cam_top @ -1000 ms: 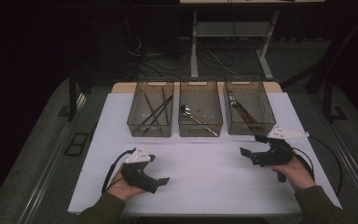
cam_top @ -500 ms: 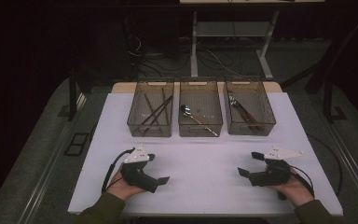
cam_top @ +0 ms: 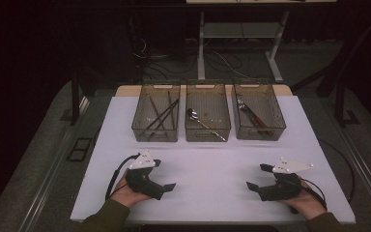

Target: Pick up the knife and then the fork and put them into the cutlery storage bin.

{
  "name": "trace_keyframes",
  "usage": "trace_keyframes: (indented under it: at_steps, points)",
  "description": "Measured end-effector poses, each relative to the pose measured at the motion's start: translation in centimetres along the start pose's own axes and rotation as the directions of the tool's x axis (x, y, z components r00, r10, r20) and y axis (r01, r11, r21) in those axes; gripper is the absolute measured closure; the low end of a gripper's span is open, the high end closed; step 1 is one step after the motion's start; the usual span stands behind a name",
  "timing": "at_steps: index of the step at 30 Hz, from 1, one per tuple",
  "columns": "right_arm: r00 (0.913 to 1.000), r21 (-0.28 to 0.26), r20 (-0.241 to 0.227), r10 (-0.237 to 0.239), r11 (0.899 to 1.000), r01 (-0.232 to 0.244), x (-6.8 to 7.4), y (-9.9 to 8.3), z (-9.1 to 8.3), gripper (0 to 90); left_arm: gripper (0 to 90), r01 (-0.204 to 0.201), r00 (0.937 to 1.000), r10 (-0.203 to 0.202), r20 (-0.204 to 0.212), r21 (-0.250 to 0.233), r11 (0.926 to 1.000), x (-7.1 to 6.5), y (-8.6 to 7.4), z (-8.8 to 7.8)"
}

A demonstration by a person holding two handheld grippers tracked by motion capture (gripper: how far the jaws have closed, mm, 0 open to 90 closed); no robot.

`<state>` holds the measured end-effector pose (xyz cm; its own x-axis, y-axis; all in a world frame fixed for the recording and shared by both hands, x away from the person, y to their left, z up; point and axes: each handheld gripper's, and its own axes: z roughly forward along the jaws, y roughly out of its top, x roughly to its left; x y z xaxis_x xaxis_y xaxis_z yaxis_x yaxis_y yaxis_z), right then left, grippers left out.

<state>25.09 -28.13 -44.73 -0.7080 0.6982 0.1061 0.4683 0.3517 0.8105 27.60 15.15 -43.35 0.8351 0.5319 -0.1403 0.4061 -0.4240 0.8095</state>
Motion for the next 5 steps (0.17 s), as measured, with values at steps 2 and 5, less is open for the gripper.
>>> trace_keyframes:
  at_steps: [2,5]
  points:
    - [1.0000,0.000,0.001,-0.002,1.000,0.002,0.00,0.00,-0.04,14.0,0.0,-0.002,1.0000,0.002,0.000,0.002,1.0000,-0.01,0.00,0.01]
    - [1.0000,-0.002,0.003,-0.005,1.000,0.005,-0.02,0.04,-0.12,14.0,0.0,-0.002,1.0000,0.002,-0.001,0.004,1.0000,-0.02,0.00,0.04]
